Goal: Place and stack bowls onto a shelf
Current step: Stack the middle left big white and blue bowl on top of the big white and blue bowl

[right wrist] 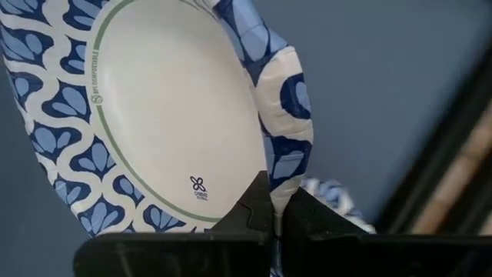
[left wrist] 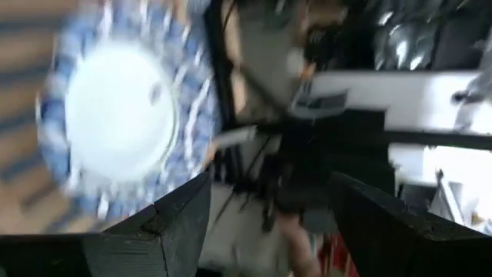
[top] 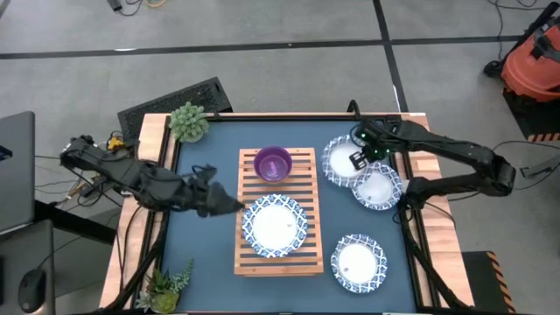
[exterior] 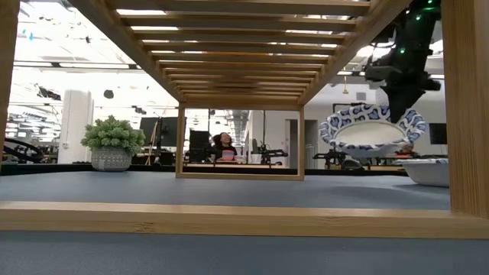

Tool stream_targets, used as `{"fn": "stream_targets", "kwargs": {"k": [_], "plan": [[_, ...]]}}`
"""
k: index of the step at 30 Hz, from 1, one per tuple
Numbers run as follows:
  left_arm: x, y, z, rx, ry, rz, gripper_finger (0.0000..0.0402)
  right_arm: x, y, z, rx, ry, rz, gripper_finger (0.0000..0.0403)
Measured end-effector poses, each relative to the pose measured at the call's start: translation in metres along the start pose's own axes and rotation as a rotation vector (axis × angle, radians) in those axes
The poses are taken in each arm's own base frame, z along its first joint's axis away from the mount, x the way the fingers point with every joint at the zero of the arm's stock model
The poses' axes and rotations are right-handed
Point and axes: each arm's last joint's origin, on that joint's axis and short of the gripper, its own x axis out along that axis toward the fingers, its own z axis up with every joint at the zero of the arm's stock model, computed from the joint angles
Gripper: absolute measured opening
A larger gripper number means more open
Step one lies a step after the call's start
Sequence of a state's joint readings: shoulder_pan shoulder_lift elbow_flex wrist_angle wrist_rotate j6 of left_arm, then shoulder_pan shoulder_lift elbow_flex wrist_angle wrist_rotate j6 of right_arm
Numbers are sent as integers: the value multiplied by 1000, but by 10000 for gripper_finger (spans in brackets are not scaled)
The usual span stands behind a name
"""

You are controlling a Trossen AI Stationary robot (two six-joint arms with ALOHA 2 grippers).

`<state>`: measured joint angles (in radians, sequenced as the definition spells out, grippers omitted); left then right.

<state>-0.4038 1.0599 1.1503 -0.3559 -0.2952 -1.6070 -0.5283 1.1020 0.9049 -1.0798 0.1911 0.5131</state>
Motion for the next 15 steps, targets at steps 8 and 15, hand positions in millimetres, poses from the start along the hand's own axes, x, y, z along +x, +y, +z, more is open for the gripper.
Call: {"fn": "stream_targets", "kwargs": {"k": [8,15], "plan": [[-21,-11,15,235,-354,-55,247,-46,-8,22,90,-299,-52,24],[-20,-16,24,468,-515,-15,247,-117,-3,46,109,-574,114,24]]}}
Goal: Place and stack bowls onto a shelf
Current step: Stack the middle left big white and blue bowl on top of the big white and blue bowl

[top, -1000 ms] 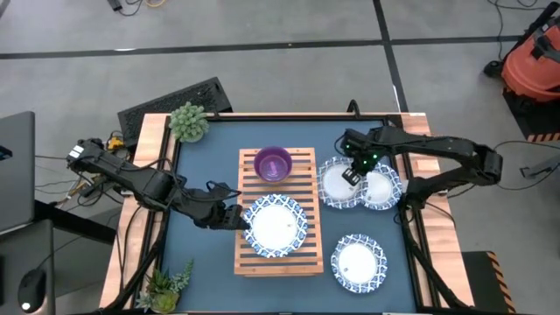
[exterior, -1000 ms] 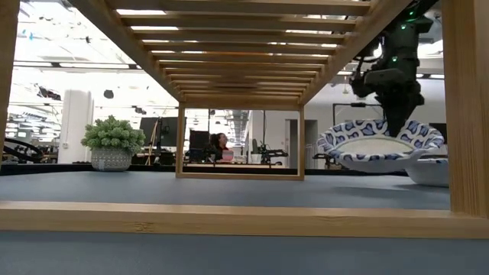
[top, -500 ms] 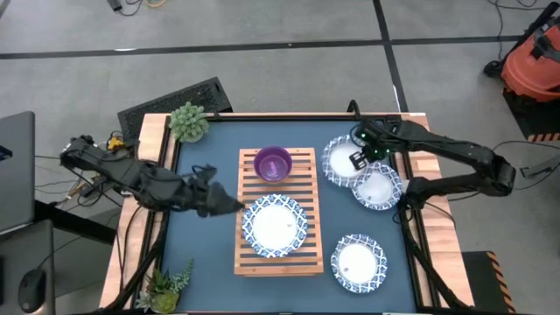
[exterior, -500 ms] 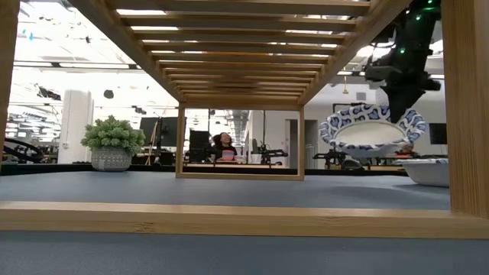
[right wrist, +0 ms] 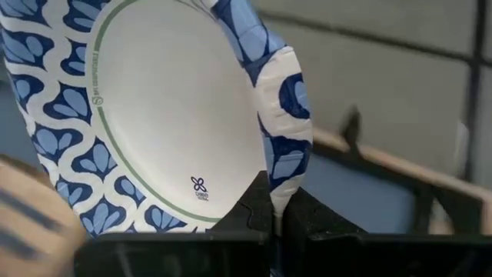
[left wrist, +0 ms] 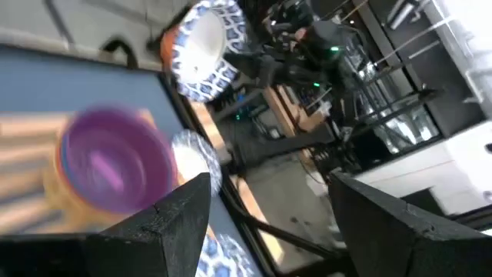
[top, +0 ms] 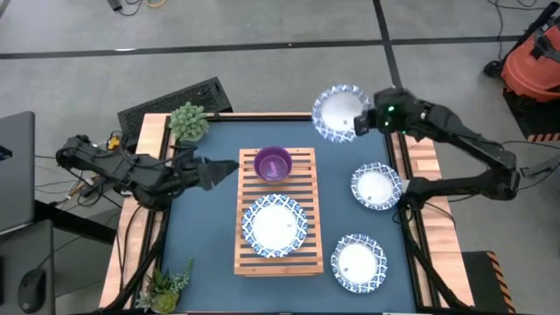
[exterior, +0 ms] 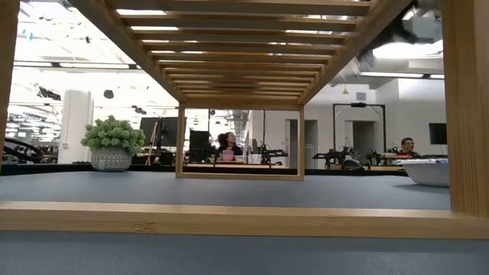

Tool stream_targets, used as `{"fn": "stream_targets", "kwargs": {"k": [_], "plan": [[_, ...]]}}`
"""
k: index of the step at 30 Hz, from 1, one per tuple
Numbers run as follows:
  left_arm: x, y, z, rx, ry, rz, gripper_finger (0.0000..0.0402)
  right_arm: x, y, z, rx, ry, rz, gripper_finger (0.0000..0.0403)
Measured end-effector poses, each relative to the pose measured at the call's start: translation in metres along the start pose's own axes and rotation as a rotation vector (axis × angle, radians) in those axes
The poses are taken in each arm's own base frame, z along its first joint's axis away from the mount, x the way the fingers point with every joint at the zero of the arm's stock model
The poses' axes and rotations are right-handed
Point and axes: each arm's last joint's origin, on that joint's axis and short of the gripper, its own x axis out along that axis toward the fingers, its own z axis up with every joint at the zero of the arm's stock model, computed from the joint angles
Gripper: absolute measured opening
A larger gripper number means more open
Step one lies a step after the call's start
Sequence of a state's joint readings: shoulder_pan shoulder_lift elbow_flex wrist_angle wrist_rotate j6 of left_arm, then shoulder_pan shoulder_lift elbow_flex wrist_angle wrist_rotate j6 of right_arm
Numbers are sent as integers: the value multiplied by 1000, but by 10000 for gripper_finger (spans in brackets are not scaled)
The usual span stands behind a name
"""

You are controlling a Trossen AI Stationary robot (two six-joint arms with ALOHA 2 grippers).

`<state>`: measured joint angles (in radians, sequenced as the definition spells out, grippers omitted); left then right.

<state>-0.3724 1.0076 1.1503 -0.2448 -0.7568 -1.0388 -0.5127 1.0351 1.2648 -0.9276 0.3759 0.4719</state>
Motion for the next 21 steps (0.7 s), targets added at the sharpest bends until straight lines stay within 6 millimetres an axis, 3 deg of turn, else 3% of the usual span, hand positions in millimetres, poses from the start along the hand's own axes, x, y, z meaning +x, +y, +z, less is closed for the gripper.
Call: {"fn": "stream_targets", "kwargs": {"k": [4,10,17,21], "plan": [[6,-7,9,185,-88,-54,247,-27,15,24,21,-108,143,24],[19,-19,17,541,-230,-101,247,-49,44,46,26,-210,316,24],[41,-24,4,820,-303,-82,247,-47,88,49,-4,-247,466,24],[53,-21,-3,885,-299,-54,247,-42,111,47,-22,-274,529,24]]}}
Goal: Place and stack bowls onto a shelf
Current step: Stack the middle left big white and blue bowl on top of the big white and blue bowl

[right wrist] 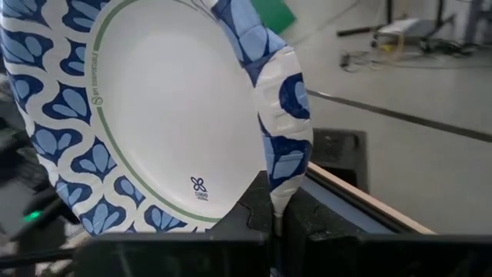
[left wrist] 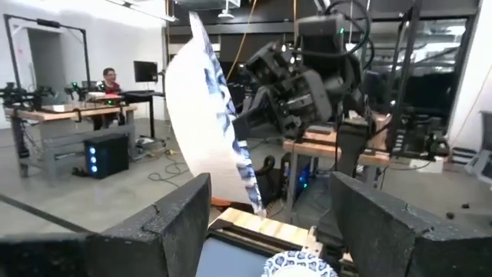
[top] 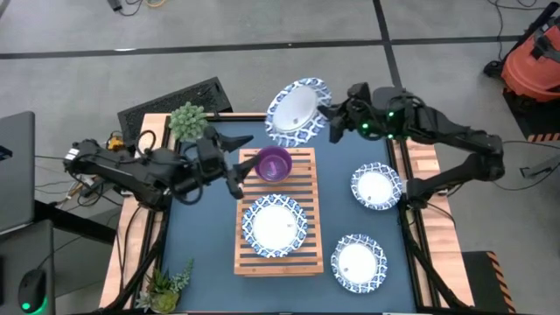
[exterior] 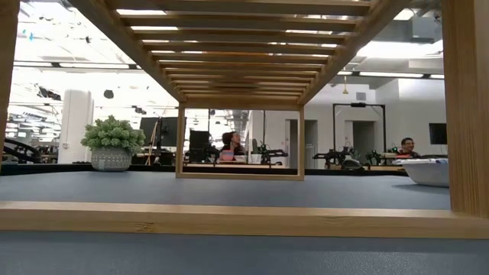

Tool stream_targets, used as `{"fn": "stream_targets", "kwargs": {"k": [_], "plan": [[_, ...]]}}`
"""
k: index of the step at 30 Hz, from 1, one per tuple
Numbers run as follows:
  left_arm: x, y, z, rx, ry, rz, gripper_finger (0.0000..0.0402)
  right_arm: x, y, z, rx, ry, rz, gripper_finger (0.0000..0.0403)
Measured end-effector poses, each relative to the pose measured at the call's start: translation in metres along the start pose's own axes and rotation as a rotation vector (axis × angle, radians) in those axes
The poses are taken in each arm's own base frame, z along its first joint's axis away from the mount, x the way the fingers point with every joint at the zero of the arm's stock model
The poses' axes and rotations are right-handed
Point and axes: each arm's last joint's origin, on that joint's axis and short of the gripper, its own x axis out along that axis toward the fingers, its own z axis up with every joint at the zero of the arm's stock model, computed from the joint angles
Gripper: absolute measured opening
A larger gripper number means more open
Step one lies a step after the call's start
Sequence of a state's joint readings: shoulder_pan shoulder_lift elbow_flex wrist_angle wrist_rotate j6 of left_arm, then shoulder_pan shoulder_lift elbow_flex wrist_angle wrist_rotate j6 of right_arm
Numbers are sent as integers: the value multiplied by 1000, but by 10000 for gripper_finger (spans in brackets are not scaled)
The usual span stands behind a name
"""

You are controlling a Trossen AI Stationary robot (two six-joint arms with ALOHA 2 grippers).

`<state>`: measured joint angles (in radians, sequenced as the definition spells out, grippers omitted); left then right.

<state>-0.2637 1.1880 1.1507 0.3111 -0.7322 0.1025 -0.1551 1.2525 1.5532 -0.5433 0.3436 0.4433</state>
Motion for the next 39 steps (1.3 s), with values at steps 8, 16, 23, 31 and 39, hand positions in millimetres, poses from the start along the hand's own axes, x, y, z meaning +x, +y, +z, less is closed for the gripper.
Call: {"fn": "stream_targets", "kwargs": {"k": [8,16,23,31,39], "plan": [[10,0,-12,16,32,83,247,15,15,-9,-18,8,37,24],[17,7,-11,-83,6,98,247,14,15,-7,-38,-26,6,24],[25,12,-15,-141,5,120,247,19,18,-8,-56,-39,13,24],[30,11,-22,-164,22,140,223,24,20,-13,-95,-11,13,24],[30,12,-23,-168,22,159,138,24,20,-13,-110,-14,14,25]]}}
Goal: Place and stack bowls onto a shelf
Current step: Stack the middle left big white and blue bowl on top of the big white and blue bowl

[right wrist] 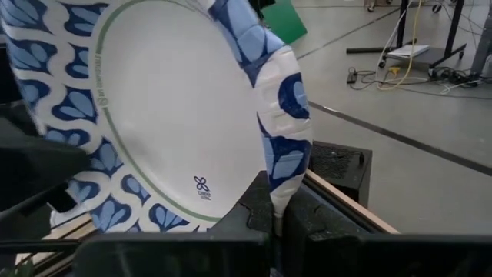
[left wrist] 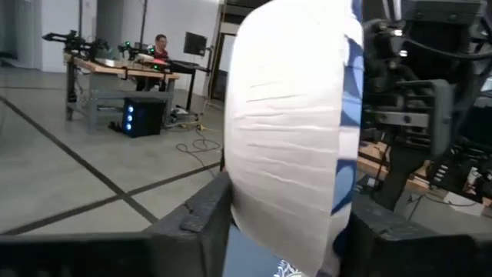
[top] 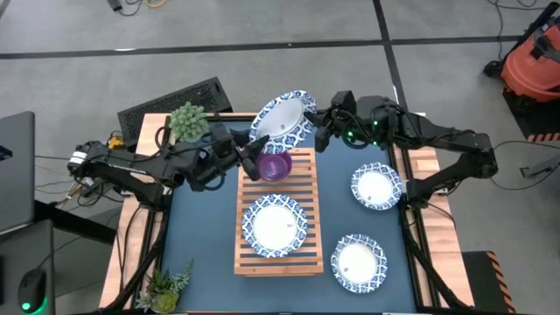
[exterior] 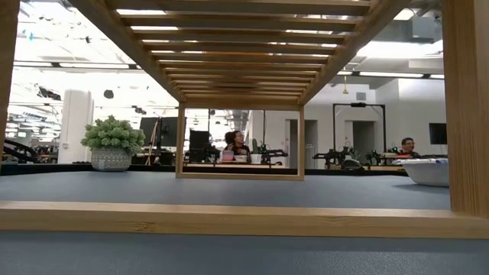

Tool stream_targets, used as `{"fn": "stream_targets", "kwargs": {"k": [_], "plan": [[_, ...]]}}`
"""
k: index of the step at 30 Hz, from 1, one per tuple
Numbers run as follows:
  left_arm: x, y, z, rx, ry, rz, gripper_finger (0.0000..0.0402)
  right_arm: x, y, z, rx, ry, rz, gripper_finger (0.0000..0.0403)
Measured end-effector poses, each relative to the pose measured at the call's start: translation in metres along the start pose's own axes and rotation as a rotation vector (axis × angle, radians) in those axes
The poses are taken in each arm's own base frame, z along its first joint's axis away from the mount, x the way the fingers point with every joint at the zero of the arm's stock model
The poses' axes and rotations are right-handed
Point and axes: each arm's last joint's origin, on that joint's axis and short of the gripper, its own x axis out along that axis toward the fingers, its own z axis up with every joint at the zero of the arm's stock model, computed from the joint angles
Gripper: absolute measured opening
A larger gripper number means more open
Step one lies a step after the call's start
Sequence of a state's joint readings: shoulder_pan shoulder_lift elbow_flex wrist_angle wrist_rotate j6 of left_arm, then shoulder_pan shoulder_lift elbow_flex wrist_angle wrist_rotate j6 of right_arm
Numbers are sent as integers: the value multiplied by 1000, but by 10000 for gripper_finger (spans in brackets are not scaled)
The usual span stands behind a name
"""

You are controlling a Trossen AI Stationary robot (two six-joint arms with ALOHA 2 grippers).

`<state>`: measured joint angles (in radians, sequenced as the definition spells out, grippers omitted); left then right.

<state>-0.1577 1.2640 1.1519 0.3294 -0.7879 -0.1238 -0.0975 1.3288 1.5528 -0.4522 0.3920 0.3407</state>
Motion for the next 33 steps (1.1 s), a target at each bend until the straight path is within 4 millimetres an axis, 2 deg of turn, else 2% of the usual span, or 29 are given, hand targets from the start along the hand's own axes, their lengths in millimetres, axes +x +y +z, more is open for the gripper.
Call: {"fn": "stream_targets", "kwargs": {"k": [4,9,18,24,29,33], "plan": [[0,1,0,-9,0,22,103,0,0,0,-36,7,18,32],[0,1,0,-14,-2,39,80,0,1,-2,-81,22,35,66],[-1,2,1,-68,-13,80,57,-5,2,1,-112,24,103,182],[-10,11,17,-202,-61,126,23,-32,5,8,-99,6,189,232],[-17,16,29,-320,-87,115,2,-57,6,12,-97,-8,237,235],[-24,14,34,-509,-71,28,1,-78,3,10,-102,31,257,231]]}}
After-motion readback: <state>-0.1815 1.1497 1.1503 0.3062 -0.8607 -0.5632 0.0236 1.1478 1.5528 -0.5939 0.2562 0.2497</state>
